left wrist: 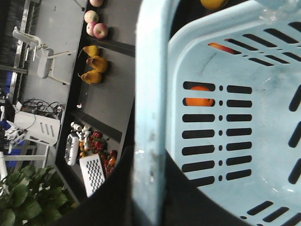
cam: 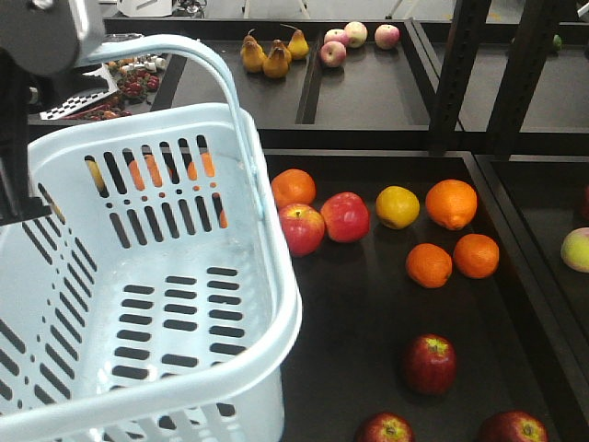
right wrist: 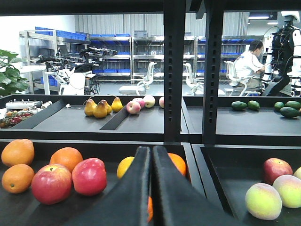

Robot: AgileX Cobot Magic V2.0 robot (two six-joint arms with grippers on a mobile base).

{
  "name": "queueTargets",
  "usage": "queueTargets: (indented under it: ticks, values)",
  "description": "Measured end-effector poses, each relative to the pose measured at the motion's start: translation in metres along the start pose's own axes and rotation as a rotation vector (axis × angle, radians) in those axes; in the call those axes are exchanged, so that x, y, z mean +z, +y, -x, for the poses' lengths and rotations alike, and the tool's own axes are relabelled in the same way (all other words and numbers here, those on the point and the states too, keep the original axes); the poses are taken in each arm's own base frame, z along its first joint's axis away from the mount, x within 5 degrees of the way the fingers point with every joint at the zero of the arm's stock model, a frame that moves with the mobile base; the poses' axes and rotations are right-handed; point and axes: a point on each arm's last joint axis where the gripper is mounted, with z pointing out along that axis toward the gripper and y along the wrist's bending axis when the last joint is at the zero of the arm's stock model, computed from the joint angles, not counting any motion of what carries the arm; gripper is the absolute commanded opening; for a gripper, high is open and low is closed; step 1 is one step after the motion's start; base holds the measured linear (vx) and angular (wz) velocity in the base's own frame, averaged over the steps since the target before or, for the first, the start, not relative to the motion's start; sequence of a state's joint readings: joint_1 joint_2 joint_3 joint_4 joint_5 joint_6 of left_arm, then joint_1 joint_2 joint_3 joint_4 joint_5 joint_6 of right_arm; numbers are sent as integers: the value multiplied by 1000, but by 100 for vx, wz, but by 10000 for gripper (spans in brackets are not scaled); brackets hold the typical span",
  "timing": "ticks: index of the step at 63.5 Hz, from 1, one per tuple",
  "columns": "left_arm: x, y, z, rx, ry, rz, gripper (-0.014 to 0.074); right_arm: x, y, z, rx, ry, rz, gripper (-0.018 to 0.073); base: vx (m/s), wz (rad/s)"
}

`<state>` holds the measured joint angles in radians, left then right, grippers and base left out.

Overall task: Pick three apples into basket with both arms
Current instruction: 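Lower the light-blue basket onto the table with the left gripper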

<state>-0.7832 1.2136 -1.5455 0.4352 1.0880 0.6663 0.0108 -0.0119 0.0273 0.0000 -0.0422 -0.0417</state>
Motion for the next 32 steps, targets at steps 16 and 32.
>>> queueTargets:
  ticks: [16, 32]
  values:
    - [63, -24, 1, 140, 74, 4, -6, 0, 0, 0, 0, 0, 0, -8, 0, 0]
    - [122, -55, -25, 155, 23, 5, -6, 0, 0, 0, 0, 1, 0, -8, 0, 0]
